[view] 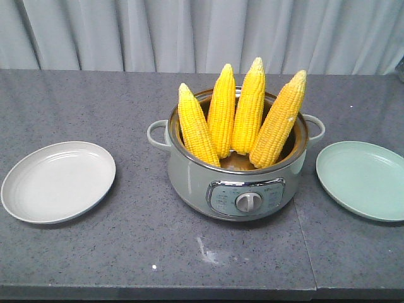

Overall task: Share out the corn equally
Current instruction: 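Lower the right gripper onto the corn cob nearest the green plate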

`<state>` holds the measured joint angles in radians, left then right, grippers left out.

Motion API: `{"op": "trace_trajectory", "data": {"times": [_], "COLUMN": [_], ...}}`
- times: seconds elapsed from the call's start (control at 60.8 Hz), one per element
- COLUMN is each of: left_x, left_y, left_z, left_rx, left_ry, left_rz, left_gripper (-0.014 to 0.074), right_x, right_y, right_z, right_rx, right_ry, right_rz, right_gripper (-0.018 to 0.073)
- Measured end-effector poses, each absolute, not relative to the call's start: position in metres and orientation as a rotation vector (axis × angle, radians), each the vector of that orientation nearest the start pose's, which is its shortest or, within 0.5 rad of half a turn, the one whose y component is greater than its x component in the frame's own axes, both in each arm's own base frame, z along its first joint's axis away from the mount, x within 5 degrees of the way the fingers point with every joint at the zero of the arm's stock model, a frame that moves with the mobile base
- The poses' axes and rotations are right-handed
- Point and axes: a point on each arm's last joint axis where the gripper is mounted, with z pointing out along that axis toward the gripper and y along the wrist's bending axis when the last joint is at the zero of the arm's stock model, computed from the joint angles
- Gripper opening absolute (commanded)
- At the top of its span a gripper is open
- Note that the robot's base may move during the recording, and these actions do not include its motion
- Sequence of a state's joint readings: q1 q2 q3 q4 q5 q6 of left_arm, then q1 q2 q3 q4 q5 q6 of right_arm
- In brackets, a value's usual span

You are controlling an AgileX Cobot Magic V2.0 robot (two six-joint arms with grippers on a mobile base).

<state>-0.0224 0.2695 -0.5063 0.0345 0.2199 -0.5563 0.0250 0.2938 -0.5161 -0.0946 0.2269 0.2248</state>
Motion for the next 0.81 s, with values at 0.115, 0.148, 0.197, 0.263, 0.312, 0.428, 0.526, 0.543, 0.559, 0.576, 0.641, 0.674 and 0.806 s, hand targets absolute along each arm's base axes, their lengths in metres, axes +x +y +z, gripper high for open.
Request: {"op": "trace_trajectory", "data": {"times": [0.115,0.148,0.197,0.263,0.312,0.428,0.526,0.543,0.559,0.576,0.641,0.674,0.806], "left_x": [0.072,0.076,0.081,0.087,0.093,0.107,0.122,0.125,0.128,0.13,0.142,0.148,0.169], "left_y": [-0.001,-0.001,-0.002,-0.004,-0.006,-0.012,-0.018,-0.019,-0.02,-0.02,-0.023,-0.025,-0.028], "left_z": [0.349,0.35,0.352,0.356,0.362,0.375,0.388,0.39,0.392,0.393,0.398,0.4,0.402], "left_rx": [-0.394,-0.399,-0.394,-0.365,-0.322,-0.239,-0.143,-0.129,-0.116,-0.107,-0.065,-0.049,-0.016], "left_ry": [1.51,1.533,1.567,1.6,1.618,1.647,1.676,1.679,1.684,1.686,1.705,1.714,1.744], "left_rz": [-0.432,-0.431,-0.426,-0.414,-0.404,-0.412,-0.411,-0.413,-0.416,-0.418,-0.426,-0.431,-0.45], "left_gripper": [0.0449,0.0451,0.0451,0.0451,0.0451,0.0451,0.0451,0.0451,0.0451,0.0451,0.0451,0.0451,0.0451], "right_x": [0.064,0.064,0.064,0.064,0.064,0.072,0.088,0.09,0.095,0.098,0.116,0.126,0.173], "right_y": [0.0,0.0,0.0,0.0,0.0,0.0,0.0,0.0,0.0,0.0,0.001,0.002,0.011], "right_z": [0.348,0.348,0.348,0.348,0.348,0.35,0.362,0.364,0.368,0.37,0.384,0.39,0.408], "right_rx": [0.1,0.102,0.104,0.104,0.105,0.107,0.101,0.094,0.091,0.086,0.058,0.043,-0.028], "right_ry": [1.473,1.473,1.473,1.472,1.473,1.506,1.574,1.586,1.596,1.608,1.666,1.696,1.832], "right_rz": [0.117,0.12,0.123,0.124,0.124,0.121,0.102,0.093,0.089,0.084,0.064,0.062,0.119], "right_gripper": [0.0557,0.0557,0.0557,0.0557,0.0557,0.0557,0.0557,0.0557,0.0557,0.0557,0.0557,0.0557,0.0557]}}
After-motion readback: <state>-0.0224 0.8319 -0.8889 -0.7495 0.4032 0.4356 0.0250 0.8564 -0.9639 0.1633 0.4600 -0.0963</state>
